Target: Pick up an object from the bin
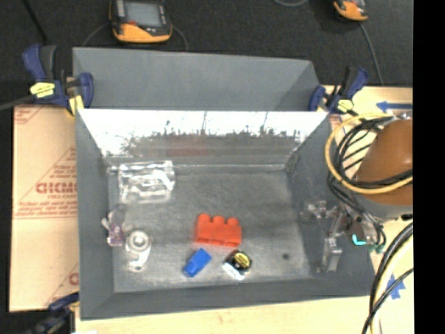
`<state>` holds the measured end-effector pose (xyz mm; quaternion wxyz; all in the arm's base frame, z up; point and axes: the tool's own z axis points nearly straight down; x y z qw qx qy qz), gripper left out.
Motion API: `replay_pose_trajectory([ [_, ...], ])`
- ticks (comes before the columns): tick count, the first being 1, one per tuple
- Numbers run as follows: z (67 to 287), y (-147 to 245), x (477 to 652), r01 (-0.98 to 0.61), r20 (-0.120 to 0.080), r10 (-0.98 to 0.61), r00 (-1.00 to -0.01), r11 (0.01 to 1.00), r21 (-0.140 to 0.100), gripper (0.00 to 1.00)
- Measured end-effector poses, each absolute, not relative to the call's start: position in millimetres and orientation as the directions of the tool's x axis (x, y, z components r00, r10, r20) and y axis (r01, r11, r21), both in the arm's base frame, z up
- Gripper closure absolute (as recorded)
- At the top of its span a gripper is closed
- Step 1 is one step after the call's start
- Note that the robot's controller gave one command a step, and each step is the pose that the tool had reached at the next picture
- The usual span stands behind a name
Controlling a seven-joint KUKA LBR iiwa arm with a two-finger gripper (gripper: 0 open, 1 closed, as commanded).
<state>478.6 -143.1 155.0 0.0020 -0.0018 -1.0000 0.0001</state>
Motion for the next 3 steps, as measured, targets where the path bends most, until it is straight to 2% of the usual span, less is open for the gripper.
replay_pose_trajectory([
  [1, 67, -67, 516.5, -0.040, 0.001, -0.040, -0.999, 0.999, 0.003, 0.00],
  [2, 101, 18, 503.7, 0.300, -0.004, 0.300, -0.954, 0.954, 0.004, 0.00],
  [3, 101, 36, 540.4, -0.321, -0.006, -0.321, -0.947, 0.947, -0.002, 0.00],
])
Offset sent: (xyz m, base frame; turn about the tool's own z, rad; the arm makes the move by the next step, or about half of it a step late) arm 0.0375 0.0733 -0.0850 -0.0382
